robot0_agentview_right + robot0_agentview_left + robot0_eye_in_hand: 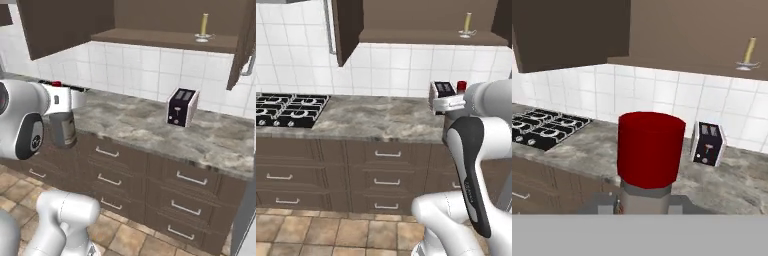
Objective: Get the candle and the liquor from the cabinet and move them to the dining counter.
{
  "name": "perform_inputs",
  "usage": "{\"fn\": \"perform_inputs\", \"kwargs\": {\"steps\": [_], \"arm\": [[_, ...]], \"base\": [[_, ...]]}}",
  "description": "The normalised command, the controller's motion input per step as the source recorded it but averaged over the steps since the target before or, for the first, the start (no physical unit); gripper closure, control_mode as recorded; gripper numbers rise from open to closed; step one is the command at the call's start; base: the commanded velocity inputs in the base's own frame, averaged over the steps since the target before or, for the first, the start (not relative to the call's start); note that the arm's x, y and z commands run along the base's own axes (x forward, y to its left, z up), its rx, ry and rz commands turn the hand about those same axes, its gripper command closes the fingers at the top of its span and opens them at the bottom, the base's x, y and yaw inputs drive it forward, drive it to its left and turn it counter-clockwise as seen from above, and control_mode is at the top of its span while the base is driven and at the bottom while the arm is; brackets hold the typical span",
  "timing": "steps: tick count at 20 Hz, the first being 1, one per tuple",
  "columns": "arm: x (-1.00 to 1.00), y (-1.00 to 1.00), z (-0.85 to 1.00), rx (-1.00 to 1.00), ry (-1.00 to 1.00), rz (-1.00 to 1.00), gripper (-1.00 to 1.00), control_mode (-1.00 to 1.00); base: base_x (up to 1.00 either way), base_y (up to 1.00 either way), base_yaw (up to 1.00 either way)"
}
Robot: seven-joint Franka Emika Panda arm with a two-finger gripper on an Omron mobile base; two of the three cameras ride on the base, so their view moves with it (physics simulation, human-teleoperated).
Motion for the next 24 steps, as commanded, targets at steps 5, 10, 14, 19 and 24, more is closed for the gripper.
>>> {"fn": "perform_inputs", "kwargs": {"steps": [5, 10, 14, 19, 24], "arm": [[0.00, 0.00, 0.00, 0.00, 0.00, 0.00, 1.00, 1.00], [0.00, 0.00, 0.00, 0.00, 0.00, 0.00, 1.00, 1.00], [0.00, 0.00, 0.00, 0.00, 0.00, 0.00, 1.00, 1.00], [0.00, 0.00, 0.00, 0.00, 0.00, 0.00, 1.00, 1.00], [0.00, 0.00, 0.00, 0.00, 0.00, 0.00, 1.00, 1.00]], "base": [[-0.20, 0.00, 1.00], [-0.18, 0.00, 1.00], [-0.17, 0.00, 1.00], [-0.17, 0.00, 1.00], [-0.13, 0.00, 1.00]]}}
